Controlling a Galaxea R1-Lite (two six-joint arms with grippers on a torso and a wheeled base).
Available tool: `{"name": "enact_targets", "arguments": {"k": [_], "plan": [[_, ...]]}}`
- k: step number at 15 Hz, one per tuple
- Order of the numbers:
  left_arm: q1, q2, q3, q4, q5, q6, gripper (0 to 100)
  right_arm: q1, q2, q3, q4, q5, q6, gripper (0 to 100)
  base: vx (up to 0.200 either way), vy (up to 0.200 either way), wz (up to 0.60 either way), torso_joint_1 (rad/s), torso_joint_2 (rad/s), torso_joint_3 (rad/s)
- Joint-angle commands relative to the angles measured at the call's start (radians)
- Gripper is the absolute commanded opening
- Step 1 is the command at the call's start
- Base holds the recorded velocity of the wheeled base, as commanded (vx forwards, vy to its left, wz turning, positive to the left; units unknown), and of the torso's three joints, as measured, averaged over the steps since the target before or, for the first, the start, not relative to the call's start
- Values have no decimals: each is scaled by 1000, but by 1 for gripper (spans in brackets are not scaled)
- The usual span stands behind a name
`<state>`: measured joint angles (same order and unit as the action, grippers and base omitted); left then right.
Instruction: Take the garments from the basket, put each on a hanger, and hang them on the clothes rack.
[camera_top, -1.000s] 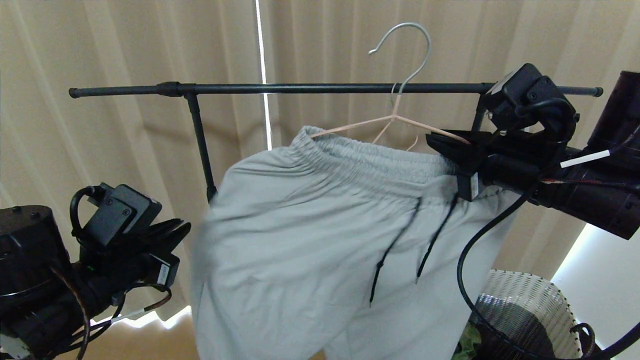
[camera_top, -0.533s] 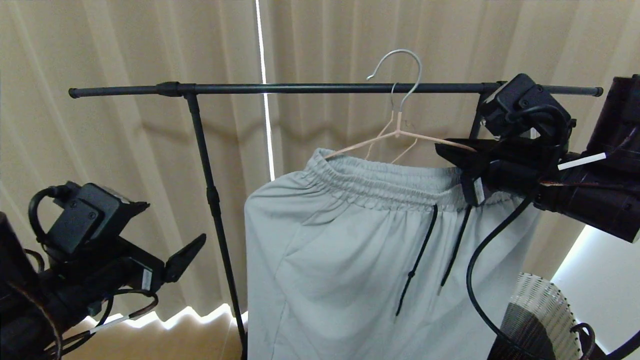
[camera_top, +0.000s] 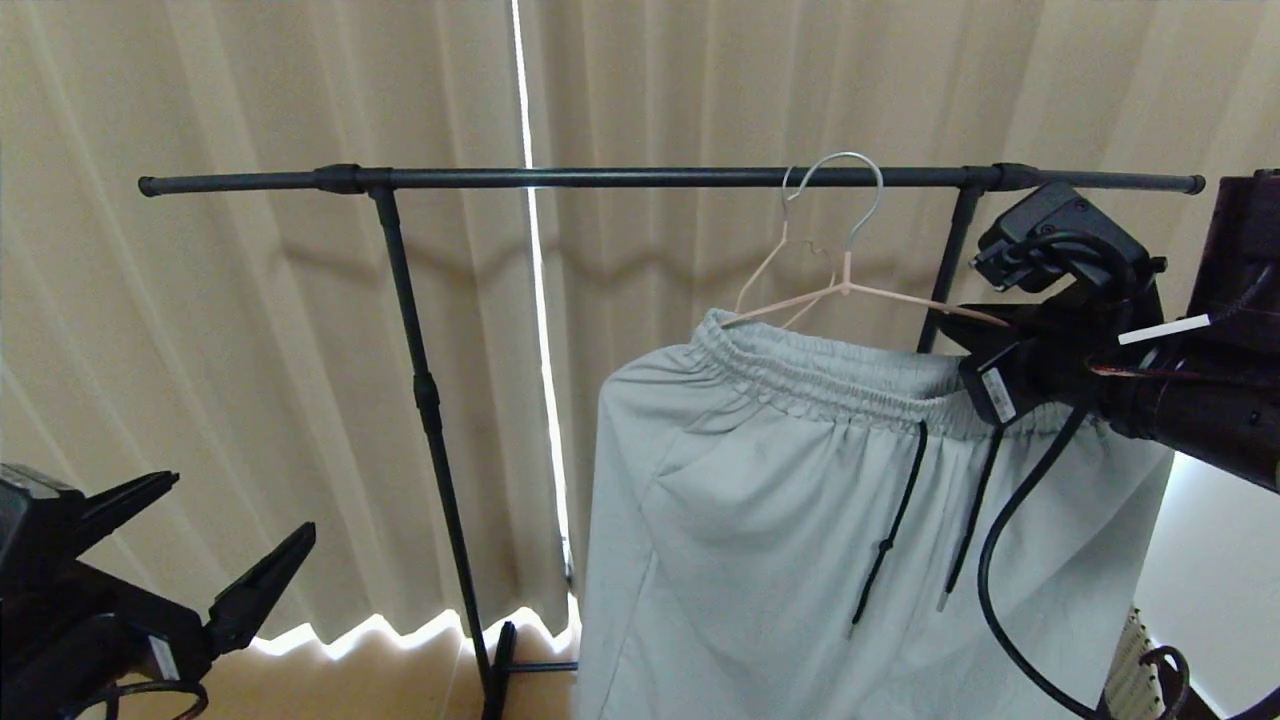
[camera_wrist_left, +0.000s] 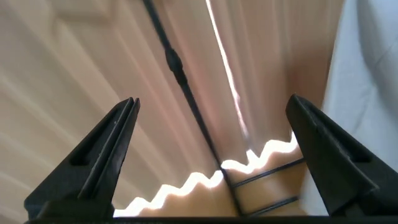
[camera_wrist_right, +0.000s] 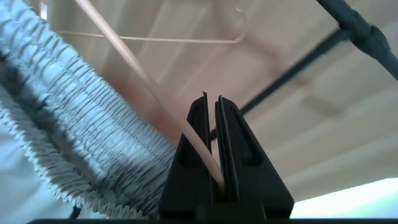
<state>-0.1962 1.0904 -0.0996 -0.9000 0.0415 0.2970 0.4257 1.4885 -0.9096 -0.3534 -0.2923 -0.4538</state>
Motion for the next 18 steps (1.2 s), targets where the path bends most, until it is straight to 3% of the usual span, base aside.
{"name": "enact_targets", "arguments": {"k": [1, 6, 11, 16, 18], "plan": [[9, -46, 3, 0, -2, -26, 100, -10, -5, 3, -1, -1, 3, 0, 0, 0, 0, 0, 0, 0], [3, -38, -35, 1, -3, -49, 100, -10, -17, 21, -1, -1, 15, 0, 0, 0, 0, 0, 0, 0], [-3, 34, -49, 0, -46, -116, 100, -12, -7, 23, -1, -1, 14, 0, 0, 200, 0, 2, 2, 4], [-3, 55, -45, -2, -49, -121, 100, -13, -4, 20, -1, -1, 14, 0, 0, 200, 0, 2, 1, 3], [-5, 54, -37, -2, -49, -119, 100, -24, 7, 15, -1, -21, 14, 0, 0, 0, 0, 0, 0, 0]]}}
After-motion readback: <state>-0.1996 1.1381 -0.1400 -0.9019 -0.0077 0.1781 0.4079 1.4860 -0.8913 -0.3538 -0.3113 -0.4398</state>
